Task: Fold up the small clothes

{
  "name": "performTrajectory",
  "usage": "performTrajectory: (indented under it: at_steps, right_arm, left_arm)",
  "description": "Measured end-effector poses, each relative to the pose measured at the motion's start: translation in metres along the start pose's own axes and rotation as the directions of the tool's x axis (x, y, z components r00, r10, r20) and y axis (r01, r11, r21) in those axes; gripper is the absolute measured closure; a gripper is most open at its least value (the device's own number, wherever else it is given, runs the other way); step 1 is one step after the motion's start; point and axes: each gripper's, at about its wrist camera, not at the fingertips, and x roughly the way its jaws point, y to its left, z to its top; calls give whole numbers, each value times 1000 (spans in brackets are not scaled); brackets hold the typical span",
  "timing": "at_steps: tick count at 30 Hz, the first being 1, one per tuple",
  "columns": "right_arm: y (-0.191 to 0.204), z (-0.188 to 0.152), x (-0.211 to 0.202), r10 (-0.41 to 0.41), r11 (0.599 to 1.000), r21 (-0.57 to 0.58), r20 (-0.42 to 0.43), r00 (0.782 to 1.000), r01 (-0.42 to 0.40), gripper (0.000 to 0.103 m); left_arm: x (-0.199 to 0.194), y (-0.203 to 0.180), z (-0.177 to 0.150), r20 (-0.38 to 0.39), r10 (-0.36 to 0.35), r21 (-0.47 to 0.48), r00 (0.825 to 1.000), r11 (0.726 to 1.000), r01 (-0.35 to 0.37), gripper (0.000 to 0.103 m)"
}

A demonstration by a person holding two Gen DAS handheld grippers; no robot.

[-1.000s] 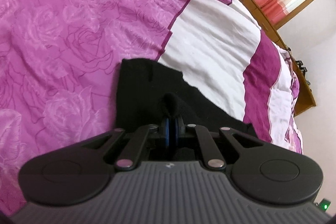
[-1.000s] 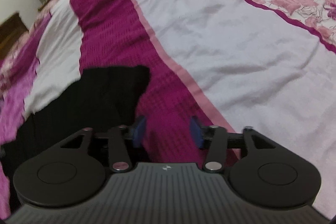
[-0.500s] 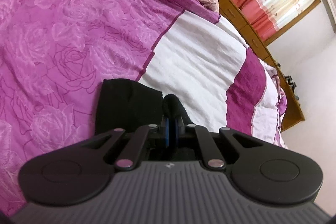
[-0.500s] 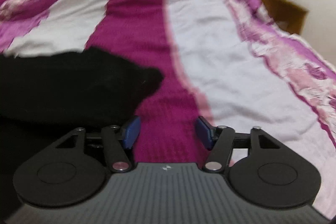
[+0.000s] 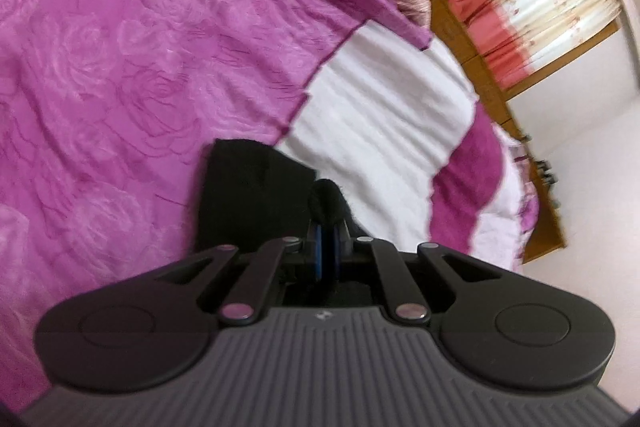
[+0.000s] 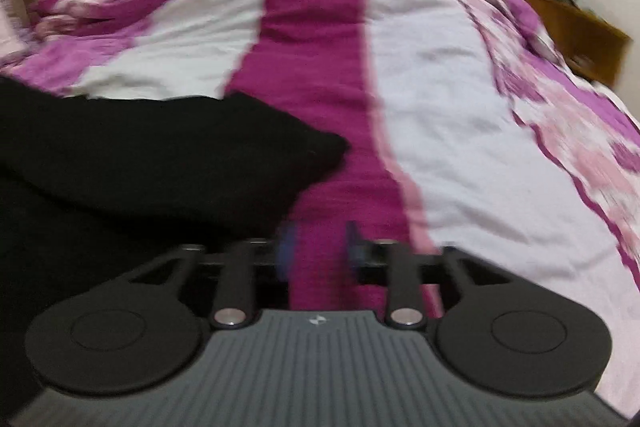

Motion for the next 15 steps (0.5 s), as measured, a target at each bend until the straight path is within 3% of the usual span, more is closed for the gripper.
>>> performTrajectory:
  at_steps: [4,9,10,13,14,15]
  right_arm:
    - [19,4,-4,70,995,-77,56,996,-66,34]
    - [38,6,-1,107,983,-156,65,992,-96,27]
    - [41,7,-6,133,978,-171,68,989,-120,21]
    - [56,7,-28,245,934,-284,68,967,-217,1]
    - [65,3,-34,257,917,-334,80,963,-217,0]
    - [75,0,-35,215,911,-378,89,973,-167,0]
  left_arm:
    - [-9,-31,-1,14,-44,71,999,997,43,95]
    - [-24,-60,5,46,-96,97,994,991,91,95]
    - [-27,-63,6,53,-105,93,993,991,100,95]
    - [-32,-70,10,68,-115,88,991,990,109,95]
    - [-32,-73,11,70,-114,91,991,990,108,95]
    - [-33,-75,11,69,-115,92,991,990,109,95]
